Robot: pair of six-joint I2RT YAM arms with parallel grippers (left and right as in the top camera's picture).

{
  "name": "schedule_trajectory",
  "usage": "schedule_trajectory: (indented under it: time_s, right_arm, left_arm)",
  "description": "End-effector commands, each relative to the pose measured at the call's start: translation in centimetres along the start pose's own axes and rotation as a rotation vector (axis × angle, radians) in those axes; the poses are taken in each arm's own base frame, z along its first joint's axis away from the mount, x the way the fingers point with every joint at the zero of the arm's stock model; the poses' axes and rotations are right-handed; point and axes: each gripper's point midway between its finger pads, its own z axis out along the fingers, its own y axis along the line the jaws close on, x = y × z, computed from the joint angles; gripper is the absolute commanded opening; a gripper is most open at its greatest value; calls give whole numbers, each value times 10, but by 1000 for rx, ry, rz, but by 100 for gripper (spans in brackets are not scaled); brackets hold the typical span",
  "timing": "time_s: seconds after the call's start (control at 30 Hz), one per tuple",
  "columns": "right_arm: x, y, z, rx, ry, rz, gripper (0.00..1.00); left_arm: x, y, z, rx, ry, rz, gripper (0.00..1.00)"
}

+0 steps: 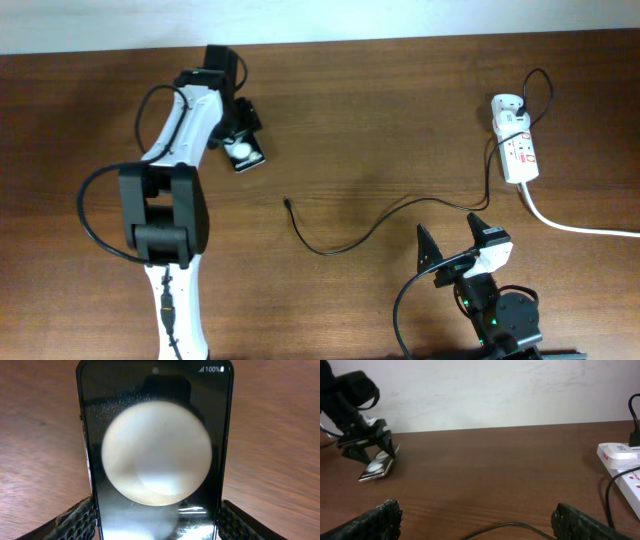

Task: Plug charger to phone and switch on socket
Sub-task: 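Carry the phone right and set it down near the cable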

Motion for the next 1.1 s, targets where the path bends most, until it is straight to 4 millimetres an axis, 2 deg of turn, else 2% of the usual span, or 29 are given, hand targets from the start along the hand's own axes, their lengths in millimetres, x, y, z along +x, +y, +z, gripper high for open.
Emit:
schedule_trajectory:
  time_s: [0.0, 0.07, 0.17, 0.2, 0.3, 0.37, 0.5, 0.6, 1.07]
  right_arm:
    - [2, -2, 0, 9, 4, -9, 99]
    - [2, -2, 0, 9, 4, -9, 99]
    - [2, -2, 0, 9, 4, -9, 99]
    - [2, -2, 0, 9, 4, -9, 99]
    - [2, -2, 0, 9, 4, -9, 99]
    - [2, -2, 0, 9, 4, -9, 99]
    - [2, -2, 0, 9, 4, -9, 99]
    - [2, -2, 0, 9, 4, -9, 99]
    - [2, -2, 0, 9, 4, -9, 99]
  left_arm:
    - [8, -44, -17, 52, -28, 65, 23]
    - [21, -62, -24, 57, -14, 108, 22]
    - [46, -90, -42, 93, 38, 165, 9]
    - [56, -100, -50, 124, 72, 180, 2]
    - [78, -113, -62, 212, 178, 183, 0]
    - [95, -113, -67, 249, 274, 167, 0]
    - [117, -97, -72, 194, 390, 107, 0]
    - [138, -97, -82, 220, 497, 81, 0]
    - [175, -106, -112, 312, 727, 6, 0]
